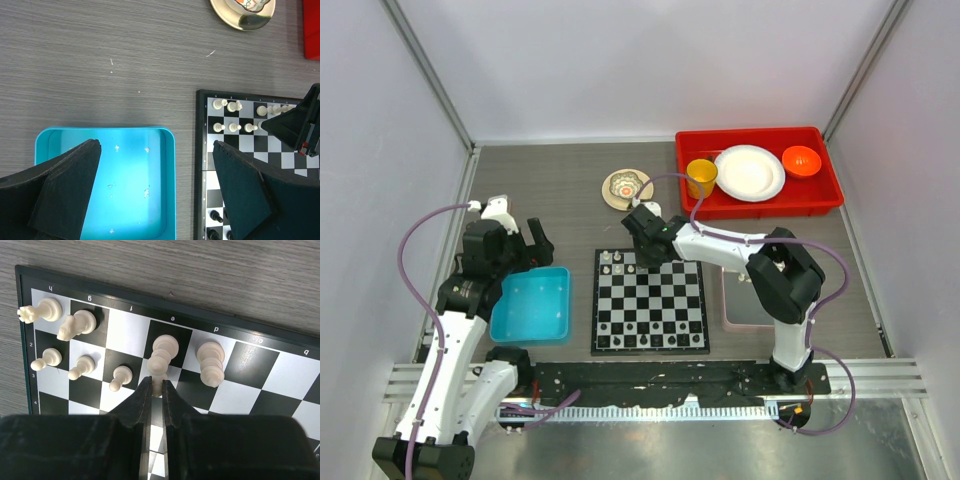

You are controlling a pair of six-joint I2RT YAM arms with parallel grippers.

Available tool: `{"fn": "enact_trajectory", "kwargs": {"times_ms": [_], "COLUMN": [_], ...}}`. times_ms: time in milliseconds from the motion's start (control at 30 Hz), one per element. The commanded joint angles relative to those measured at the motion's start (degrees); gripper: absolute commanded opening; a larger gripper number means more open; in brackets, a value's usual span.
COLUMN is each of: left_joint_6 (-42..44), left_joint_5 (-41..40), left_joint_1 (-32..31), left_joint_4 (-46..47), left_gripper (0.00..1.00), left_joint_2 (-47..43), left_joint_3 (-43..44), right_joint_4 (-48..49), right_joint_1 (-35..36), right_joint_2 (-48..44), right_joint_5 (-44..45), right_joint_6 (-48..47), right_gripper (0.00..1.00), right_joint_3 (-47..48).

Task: Set up the chess pieces on the board

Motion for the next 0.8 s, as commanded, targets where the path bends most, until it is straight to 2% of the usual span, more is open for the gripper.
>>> {"fn": "enact_trajectory", "kwargs": {"times_ms": [0,133,767], "left_joint_6": [0.15,0.15,0.24], "left_joint_5": [1.07,1.16,0.98], "left_joint_1": [-0.18,-0.01,-0.09], "left_joint_4": [1.90,1.82,1.82], "left_gripper": [0.99,1.00,1.00], "left_joint_2": [-0.49,-0.40,-0.58], "left_joint_3": [-0.29,-0.29,-0.29], "right_joint_4": [0.83,0.65,0.57], "right_joint_1": [0.42,0.42,0.34], "right_joint_2": [0.65,0.74,-1.02], "right_joint_5": [0.13,0.04,-0.31], "right_joint_6": [-0.47,-0.47,-0.82], "right_gripper": [0.17,0.23,0.34], "right_joint_3": [2.19,2.28,3.33]}}
